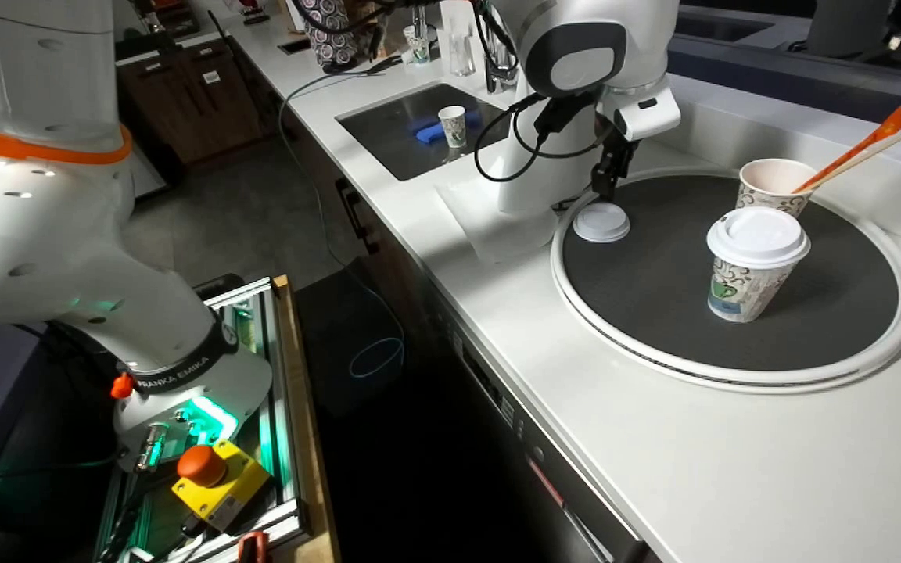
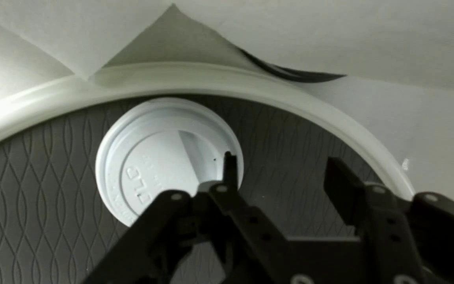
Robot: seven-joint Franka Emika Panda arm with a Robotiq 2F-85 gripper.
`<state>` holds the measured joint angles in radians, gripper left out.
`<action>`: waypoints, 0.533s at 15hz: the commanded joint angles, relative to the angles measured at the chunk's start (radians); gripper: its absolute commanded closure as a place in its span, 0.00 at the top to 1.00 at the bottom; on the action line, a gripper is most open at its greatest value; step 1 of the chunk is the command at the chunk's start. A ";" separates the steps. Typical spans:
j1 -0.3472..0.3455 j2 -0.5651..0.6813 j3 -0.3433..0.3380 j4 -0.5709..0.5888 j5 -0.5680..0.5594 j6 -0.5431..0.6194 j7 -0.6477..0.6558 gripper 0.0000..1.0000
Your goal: Pick up the lid white and place it on the cup without a lid
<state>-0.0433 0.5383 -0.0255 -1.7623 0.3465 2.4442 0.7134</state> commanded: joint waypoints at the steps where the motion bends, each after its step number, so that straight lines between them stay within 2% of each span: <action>1: -0.018 0.008 0.007 -0.010 0.055 -0.013 -0.035 0.46; 2: -0.019 0.009 0.005 -0.010 0.059 -0.015 -0.034 0.44; 4: -0.020 0.014 0.003 -0.007 0.063 -0.018 -0.034 0.50; 7: -0.017 0.016 0.001 -0.002 0.057 -0.027 -0.032 0.50; 8: -0.015 0.014 -0.003 -0.003 0.052 -0.031 -0.027 0.53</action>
<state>-0.0554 0.5496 -0.0259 -1.7663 0.3774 2.4423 0.7033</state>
